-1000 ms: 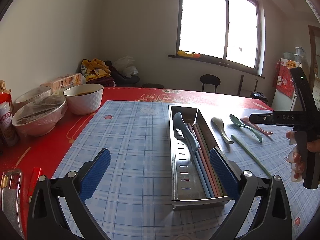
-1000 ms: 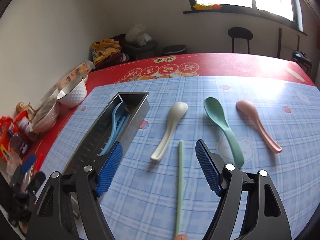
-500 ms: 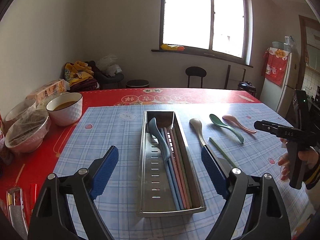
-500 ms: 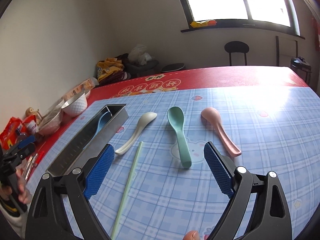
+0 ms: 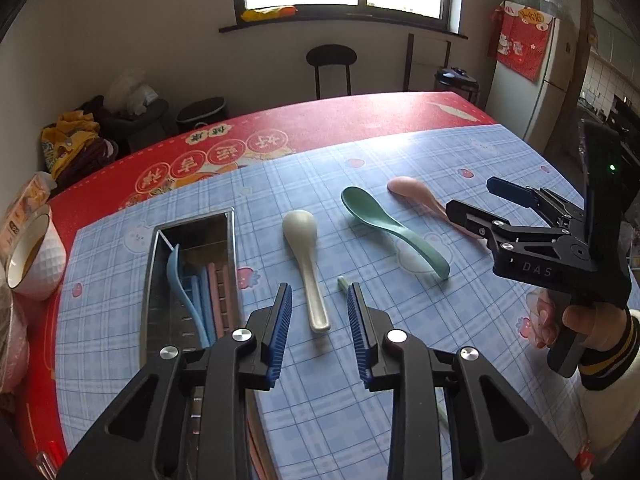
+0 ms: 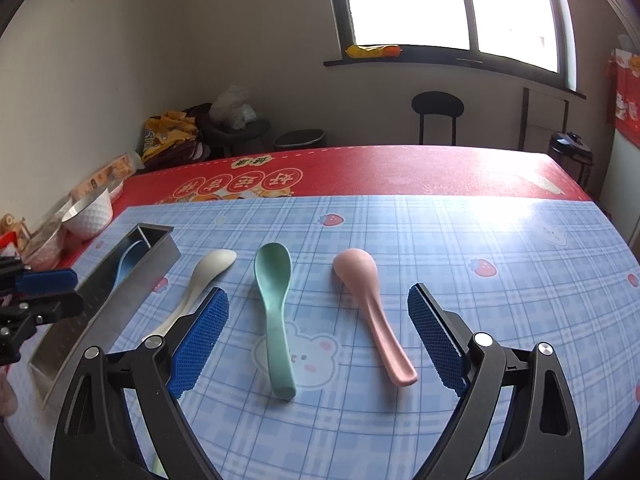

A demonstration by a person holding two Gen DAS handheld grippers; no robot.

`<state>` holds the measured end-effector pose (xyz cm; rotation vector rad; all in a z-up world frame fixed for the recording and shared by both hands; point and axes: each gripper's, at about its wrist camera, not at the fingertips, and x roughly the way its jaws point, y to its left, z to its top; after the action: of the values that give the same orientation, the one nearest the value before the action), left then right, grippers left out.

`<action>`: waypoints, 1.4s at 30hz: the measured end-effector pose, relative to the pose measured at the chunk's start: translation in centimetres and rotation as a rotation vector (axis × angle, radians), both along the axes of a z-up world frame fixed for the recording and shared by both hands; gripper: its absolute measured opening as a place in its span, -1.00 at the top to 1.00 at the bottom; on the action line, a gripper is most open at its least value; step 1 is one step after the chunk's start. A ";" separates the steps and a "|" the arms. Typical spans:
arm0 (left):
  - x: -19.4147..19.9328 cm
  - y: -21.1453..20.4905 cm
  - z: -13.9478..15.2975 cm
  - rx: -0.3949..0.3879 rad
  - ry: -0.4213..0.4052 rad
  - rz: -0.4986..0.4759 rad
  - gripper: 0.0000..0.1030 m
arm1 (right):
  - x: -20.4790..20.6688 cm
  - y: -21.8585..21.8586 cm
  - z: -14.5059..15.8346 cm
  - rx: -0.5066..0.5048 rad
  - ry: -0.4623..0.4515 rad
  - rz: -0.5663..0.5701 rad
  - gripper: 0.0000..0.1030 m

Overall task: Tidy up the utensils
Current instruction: 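Move the left gripper toward the white spoon, then close the left gripper on the white spoon's handle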

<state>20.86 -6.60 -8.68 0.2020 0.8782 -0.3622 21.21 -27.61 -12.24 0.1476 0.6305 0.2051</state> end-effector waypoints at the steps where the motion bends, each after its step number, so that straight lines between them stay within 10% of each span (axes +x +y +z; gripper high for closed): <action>1: 1.0 -0.3 -0.5 -0.003 0.028 0.004 0.53 | 0.1 -0.6 -0.3 0.013 0.006 -0.004 -0.71; 14: 8.6 -3.0 -5.8 0.041 0.211 0.084 0.60 | 0.6 -4.6 -1.1 0.151 0.083 -0.077 -0.71; 42: 9.6 -3.2 -7.5 0.162 0.164 0.143 0.60 | 0.8 -4.3 -1.8 0.188 0.118 -0.060 -0.71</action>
<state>30.51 -9.80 -16.16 0.2599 1.0784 -0.1761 21.99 -31.92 -14.09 0.3616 0.7224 0.1988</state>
